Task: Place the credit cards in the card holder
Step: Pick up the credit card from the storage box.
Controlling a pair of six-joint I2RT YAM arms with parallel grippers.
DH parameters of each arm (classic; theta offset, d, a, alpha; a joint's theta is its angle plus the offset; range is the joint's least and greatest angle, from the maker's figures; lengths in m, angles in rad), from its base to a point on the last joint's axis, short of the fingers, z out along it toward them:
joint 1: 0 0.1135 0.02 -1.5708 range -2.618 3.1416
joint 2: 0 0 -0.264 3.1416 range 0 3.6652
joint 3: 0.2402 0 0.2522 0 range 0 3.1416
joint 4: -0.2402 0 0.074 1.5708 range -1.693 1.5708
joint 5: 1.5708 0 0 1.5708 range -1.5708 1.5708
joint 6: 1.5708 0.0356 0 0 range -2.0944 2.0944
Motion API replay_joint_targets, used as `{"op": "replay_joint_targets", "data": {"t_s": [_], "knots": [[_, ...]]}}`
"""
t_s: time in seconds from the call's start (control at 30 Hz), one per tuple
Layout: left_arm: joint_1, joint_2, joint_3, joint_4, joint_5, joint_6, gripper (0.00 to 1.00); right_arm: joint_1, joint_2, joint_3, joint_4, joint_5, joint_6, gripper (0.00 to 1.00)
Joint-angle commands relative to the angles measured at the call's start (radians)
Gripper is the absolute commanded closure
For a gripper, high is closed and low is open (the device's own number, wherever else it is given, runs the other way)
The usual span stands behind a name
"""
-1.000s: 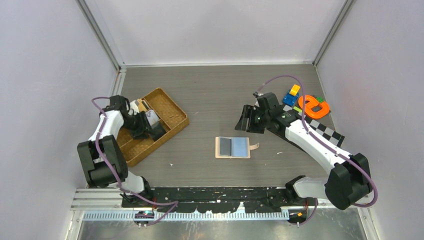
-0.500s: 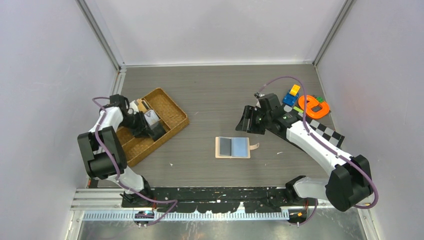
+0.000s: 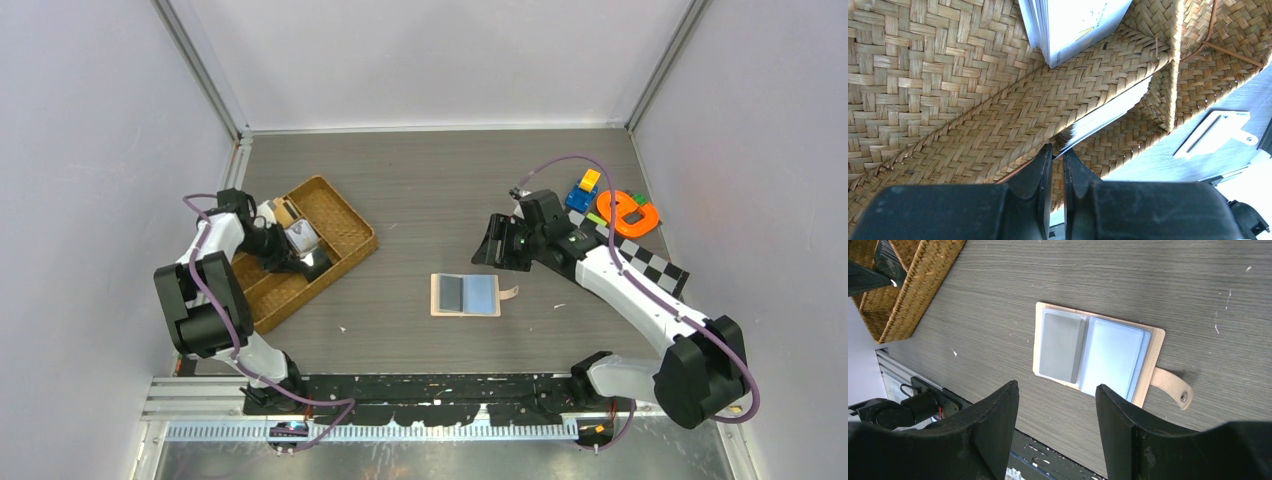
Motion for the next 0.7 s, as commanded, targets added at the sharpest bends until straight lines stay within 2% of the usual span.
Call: {"op": "replay_joint_targets", "data": {"t_s": [0.0, 0.67], "knots": [[0.009, -0.017, 0.007, 0.015, -0.01, 0.017, 0.91, -0.007, -0.036, -0.005, 0.025, -0.023, -0.018, 0.37], [0.009, -0.197, -0.102, 0.038, 0.033, -0.005, 0.97, -0.007, -0.036, -0.01, 0.039, -0.053, -0.012, 0.37]]}}
